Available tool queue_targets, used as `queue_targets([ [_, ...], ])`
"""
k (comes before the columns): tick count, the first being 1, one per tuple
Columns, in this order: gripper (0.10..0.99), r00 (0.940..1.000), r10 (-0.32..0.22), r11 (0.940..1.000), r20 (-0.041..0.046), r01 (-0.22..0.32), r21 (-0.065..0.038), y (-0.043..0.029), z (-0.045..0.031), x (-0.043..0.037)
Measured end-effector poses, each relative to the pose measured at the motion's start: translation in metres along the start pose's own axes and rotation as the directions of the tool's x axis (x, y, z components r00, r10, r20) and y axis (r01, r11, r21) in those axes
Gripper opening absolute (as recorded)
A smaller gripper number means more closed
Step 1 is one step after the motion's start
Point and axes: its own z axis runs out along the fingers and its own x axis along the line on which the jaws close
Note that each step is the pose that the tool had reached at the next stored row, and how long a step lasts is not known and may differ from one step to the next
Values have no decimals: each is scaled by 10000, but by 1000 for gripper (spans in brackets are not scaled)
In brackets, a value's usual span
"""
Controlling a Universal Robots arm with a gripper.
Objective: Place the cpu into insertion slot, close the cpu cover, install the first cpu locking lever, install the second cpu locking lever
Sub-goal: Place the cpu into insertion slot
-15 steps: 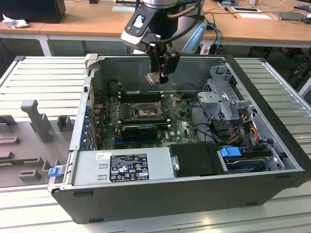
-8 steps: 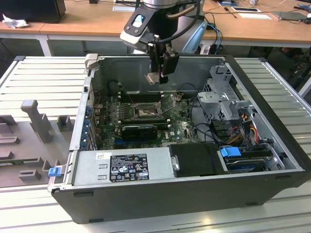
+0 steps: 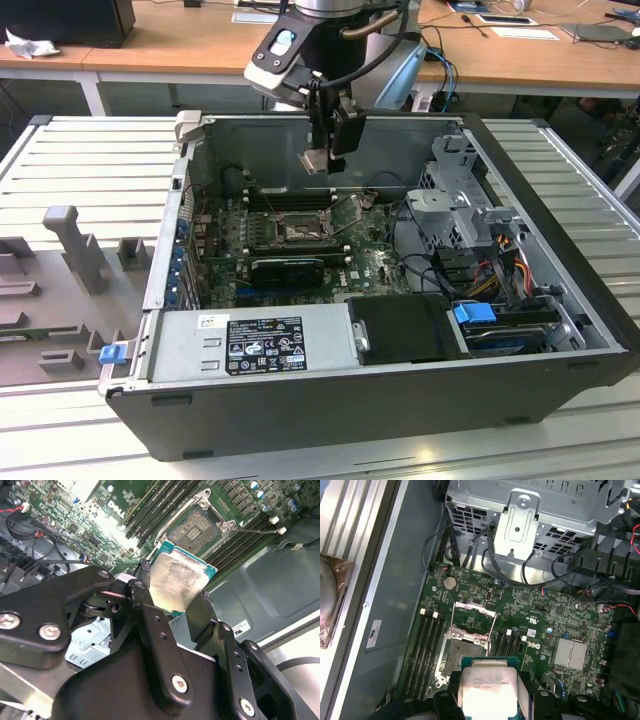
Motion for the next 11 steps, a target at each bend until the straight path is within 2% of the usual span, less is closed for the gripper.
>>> queue_targets([
  [2,525,9988,489,9988,44,-489,-10,0,3,0],
  [5,525,9963,851,9964,76,-851,-19,0,5,0],
  [11,525,9950,998,9950,89,-998,-24,-2,30,-1],
])
